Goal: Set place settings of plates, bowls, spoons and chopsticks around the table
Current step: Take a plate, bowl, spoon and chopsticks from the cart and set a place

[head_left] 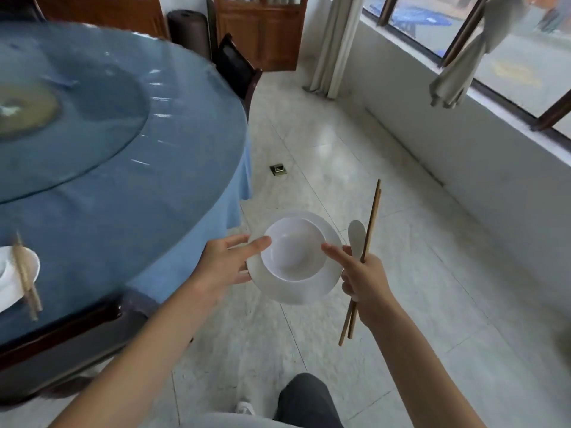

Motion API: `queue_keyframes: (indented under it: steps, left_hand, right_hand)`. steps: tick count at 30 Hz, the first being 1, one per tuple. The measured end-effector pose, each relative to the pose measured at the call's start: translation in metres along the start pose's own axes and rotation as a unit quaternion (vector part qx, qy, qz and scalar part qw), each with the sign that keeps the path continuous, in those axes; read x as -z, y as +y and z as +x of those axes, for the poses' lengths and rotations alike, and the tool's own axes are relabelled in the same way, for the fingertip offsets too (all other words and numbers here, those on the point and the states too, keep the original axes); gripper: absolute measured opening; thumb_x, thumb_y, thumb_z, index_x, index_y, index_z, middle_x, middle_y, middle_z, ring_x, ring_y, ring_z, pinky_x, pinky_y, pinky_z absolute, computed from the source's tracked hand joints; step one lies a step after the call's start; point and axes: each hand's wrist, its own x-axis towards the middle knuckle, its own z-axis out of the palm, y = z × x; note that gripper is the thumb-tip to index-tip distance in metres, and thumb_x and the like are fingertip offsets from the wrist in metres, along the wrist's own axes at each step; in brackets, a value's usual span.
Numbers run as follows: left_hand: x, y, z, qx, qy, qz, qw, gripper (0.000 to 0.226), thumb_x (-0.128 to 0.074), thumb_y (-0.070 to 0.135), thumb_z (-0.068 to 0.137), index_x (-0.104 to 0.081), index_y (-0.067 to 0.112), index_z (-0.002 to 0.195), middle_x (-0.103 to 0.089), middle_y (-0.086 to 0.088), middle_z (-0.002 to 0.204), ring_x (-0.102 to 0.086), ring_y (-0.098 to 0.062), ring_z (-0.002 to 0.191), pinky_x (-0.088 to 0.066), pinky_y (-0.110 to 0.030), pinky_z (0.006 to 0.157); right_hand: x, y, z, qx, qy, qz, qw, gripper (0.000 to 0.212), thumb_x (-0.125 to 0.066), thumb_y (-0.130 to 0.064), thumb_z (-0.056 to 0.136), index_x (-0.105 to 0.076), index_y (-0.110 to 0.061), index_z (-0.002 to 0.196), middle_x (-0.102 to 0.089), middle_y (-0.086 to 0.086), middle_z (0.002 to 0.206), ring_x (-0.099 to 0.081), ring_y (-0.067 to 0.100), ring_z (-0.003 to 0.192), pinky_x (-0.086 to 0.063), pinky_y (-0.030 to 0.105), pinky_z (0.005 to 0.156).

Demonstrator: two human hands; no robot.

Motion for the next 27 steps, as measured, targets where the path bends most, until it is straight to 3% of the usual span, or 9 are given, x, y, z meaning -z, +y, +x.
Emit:
queue_keyframes:
  steps: [7, 15, 20, 27]
  left_hand:
    - [-0.017, 0.046, 0.139, 0.008, 0.06, -0.017, 0.998, 0.07, -0.091, 0.043, 0.067, -0.07, 0.015, 0.127, -0.083, 0.0, 0.094, -0.08, -0.019, 0.082, -0.063, -0.028, 0.063]
    - [-0.054, 0.123, 0.311, 0.031, 0.121, -0.042, 0.991, 0.035, -0.086, 0.031, 0.081, -0.077, 0.019, 0.112, -0.082, -0.005, 0.096, -0.08, -0.022, 0.083, -0.063, -0.03, 0.068]
    - [-0.061, 0.165, 0.381, 0.039, 0.154, -0.068, 0.985, 0.033, -0.082, 0.032, 0.084, -0.079, 0.022, 0.115, -0.081, -0.005, 0.106, -0.078, -0.026, 0.099, -0.062, -0.04, 0.09]
    - [-0.035, 0.21, 0.492, 0.043, 0.207, -0.12, 0.97, 0.021, -0.08, 0.028, 0.088, -0.08, 0.024, 0.108, -0.082, -0.001, 0.104, -0.079, -0.025, 0.098, -0.063, -0.029, 0.075]
  right_hand:
    - [-0.021, -0.048, 0.164, -0.011, -0.038, -0.016, 0.999, 0.038, -0.088, -0.036, 0.078, -0.075, -0.007, 0.099, -0.035, -0.012, 0.049, -0.024, 0.008, 0.044, -0.025, 0.02, 0.04]
    - [-0.041, -0.12, 0.374, -0.035, -0.085, -0.052, 0.994, 0.038, -0.087, -0.037, 0.079, -0.075, -0.011, 0.102, -0.043, -0.015, 0.046, -0.029, 0.006, 0.04, -0.029, 0.019, 0.04]
    - [-0.064, -0.175, 0.479, -0.06, -0.151, -0.085, 0.983, 0.038, -0.089, -0.035, 0.076, -0.076, -0.01, 0.102, -0.045, -0.015, 0.048, -0.025, 0.01, 0.047, -0.027, 0.02, 0.041]
    - [-0.135, -0.22, 0.609, -0.052, -0.214, -0.131, 0.967, 0.032, -0.087, -0.033, 0.079, -0.078, -0.014, 0.102, -0.053, -0.017, 0.048, -0.042, 0.001, 0.037, -0.033, 0.017, 0.04]
